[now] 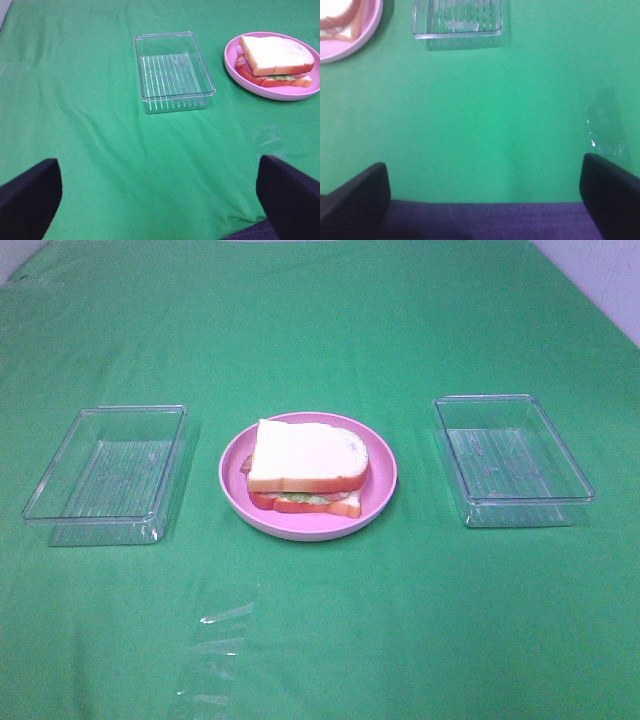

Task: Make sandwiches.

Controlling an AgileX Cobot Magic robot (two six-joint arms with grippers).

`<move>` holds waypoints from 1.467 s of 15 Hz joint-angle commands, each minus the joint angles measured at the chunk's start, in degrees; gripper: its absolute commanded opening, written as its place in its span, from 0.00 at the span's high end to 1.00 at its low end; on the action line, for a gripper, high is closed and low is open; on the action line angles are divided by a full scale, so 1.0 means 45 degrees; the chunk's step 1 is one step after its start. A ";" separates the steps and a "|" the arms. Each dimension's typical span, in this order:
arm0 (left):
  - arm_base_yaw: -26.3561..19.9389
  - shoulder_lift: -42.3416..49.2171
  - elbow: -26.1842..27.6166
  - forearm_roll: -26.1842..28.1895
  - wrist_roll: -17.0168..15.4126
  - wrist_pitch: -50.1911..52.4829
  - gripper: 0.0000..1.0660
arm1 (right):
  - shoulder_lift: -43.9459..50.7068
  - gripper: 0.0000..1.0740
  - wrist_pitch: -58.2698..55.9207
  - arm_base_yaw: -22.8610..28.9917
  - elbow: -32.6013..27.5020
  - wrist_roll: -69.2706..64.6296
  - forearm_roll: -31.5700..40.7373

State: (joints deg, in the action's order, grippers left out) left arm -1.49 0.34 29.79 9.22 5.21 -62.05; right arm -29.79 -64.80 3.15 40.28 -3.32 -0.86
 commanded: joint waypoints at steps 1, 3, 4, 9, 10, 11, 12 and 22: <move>0.0089 0.0242 -0.0013 0.0102 -0.0102 0.0038 0.08 | 0.2546 0.08 0.0407 -0.0025 -0.1082 -0.0064 0.0089; 0.0089 0.0242 -0.0013 0.0102 -0.0102 0.0038 0.08 | 0.4762 0.08 0.0318 -0.0025 -0.1961 -0.0064 0.0089; 0.0089 0.0242 -0.0013 0.0102 -0.0102 0.0038 0.08 | 0.5602 0.08 0.0191 -0.0025 -0.2266 -0.0076 0.0089; 0.0089 0.0229 -0.0013 0.0178 -0.0102 0.0038 0.08 | 0.7016 0.08 0.0382 0.0000 -0.3209 -0.0038 0.0191; 0.0089 0.0229 -0.0013 0.0178 -0.0102 0.0038 0.08 | 0.7028 0.08 0.0382 0.0000 -0.3209 -0.0025 0.0191; 0.0089 0.0229 -0.0013 0.0178 -0.0102 0.0038 0.08 | 0.7028 0.08 0.0382 0.0000 -0.3209 -0.0013 0.0191; 0.0089 0.0229 -0.0013 0.0178 -0.0102 0.0038 0.08 | 0.7028 0.08 0.0395 0.0000 -0.3209 -0.0013 0.0191; 0.0089 0.0229 -0.0013 0.0115 -0.0102 0.0038 0.08 | 0.7028 0.08 0.0407 -0.0025 -0.3209 -0.0013 0.0191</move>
State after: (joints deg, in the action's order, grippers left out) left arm -1.49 0.34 29.79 9.40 5.21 -62.05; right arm 0.23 -63.60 3.15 26.01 -3.67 0.00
